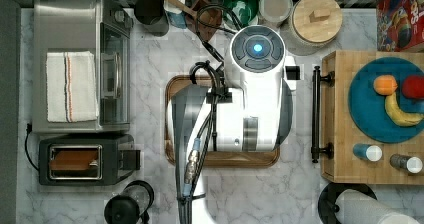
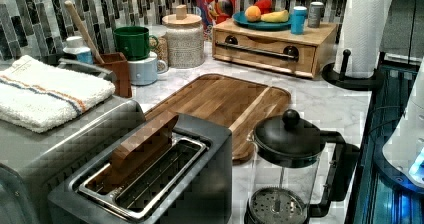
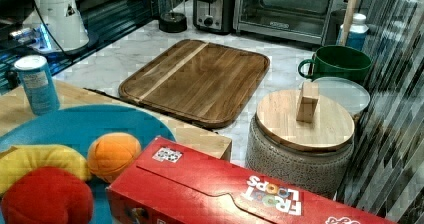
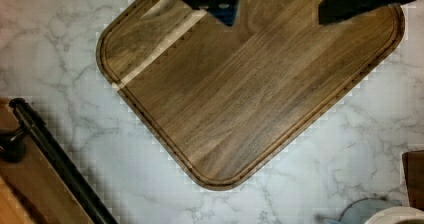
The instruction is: Open the drawer.
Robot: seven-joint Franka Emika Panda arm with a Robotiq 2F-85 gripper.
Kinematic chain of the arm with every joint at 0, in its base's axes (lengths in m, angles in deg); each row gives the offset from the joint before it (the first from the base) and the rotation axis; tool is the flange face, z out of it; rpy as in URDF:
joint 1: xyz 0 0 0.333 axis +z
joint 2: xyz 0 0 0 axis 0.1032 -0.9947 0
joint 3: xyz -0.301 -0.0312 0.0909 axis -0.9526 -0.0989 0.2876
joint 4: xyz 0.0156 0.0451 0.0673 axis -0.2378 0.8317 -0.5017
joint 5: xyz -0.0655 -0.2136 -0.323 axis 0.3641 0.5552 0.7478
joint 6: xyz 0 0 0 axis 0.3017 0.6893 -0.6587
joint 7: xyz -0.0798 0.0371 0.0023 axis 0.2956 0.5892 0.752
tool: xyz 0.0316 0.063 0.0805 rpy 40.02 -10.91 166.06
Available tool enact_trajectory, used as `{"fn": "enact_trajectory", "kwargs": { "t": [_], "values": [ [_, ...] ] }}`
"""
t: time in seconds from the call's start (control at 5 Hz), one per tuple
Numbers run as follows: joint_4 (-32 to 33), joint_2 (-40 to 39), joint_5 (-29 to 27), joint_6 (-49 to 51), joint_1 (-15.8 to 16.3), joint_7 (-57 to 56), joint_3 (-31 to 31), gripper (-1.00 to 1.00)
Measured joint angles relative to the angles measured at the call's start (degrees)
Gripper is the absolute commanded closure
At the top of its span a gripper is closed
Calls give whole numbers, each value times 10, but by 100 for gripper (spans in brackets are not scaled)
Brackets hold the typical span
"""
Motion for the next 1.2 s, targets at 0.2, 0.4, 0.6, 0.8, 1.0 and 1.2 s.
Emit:
{"fn": "enact_trajectory", "kwargs": {
  "t": [0.2, 0.4, 0.6, 0.8, 1.0, 1.2],
  "values": [
    [2, -1, 1, 0, -2, 0, 1, -100],
    [5, -2, 0, 0, -3, -1, 1, -100],
    [9, -2, 0, 0, -4, -5, 1, -100],
    [11, -2, 20, 0, -5, -30, 0, -100],
    [13, -4, 23, -13, -14, -104, 2, -100],
    [22, -4, 32, -55, -13, -195, -16, -100]
  ]
}}
